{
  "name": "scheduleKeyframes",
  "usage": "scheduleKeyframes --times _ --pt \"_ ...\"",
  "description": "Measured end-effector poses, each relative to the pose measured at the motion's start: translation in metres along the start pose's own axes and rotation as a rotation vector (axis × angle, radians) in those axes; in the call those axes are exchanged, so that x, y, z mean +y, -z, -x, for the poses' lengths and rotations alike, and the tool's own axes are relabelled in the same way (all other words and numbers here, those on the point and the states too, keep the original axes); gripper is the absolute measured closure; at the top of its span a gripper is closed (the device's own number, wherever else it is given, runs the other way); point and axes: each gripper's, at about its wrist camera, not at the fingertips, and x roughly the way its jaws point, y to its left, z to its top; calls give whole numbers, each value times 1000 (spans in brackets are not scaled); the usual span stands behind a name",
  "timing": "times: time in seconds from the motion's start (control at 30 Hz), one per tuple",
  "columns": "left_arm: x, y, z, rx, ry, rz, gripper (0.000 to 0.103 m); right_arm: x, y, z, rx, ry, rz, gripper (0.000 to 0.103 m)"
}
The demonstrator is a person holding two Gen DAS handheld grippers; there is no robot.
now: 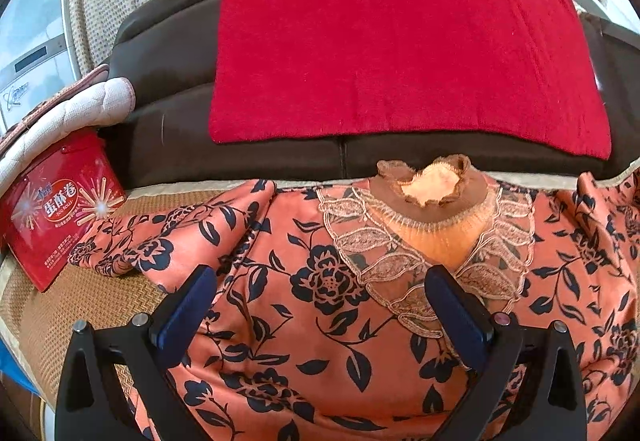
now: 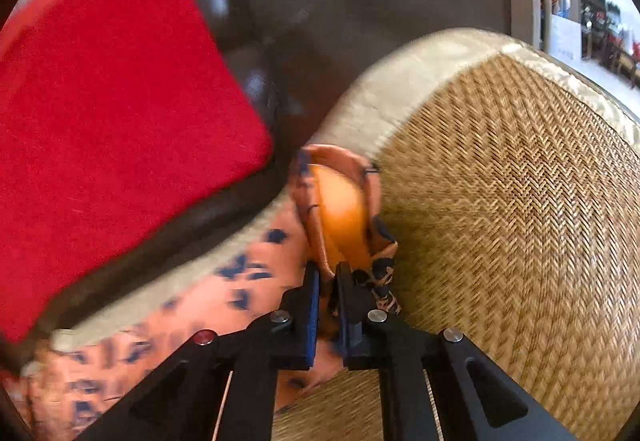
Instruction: Fold small clothes
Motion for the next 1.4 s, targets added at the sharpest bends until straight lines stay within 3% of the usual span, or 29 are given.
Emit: scheduleKeyframes --times 0.23,0.53,0.73,0.93,1.0,1.07,1.13,1.17,1.2,1.27,1.33,1.4 --pt "14 -5 13 -33 9 47 0 56 14 76 -14 -324 -17 94" --pt "72 -10 19 -32 -35 144 0 224 74 142 72 -721 45 94" --pt "124 -9 16 -11 -96 198 0 334 138 135 154 -927 3 94" --pt "171 -1 13 12 -127 274 0 406 194 121 293 -1023 -45 90" --pt "180 1 10 21 -72 303 0 404 198 127 286 -996 -35 90" --pt "181 2 5 41 46 335 0 387 198 138 202 -913 -10 85" --pt "173 1 -5 92 185 361 0 357 197 143 108 -786 -2 61" --pt "164 0 -11 120 261 369 0 339 198 144 81 -726 -9 24" --pt "158 -1 -14 130 293 369 0 323 200 143 46 -669 -31 15" --pt "132 -6 -21 145 368 343 0 290 205 139 -25 -619 -108 15" --pt "101 -14 -29 158 443 300 0 269 206 118 47 -577 -191 17" --pt "69 -20 -40 189 488 259 0 254 206 103 90 -560 -254 27"
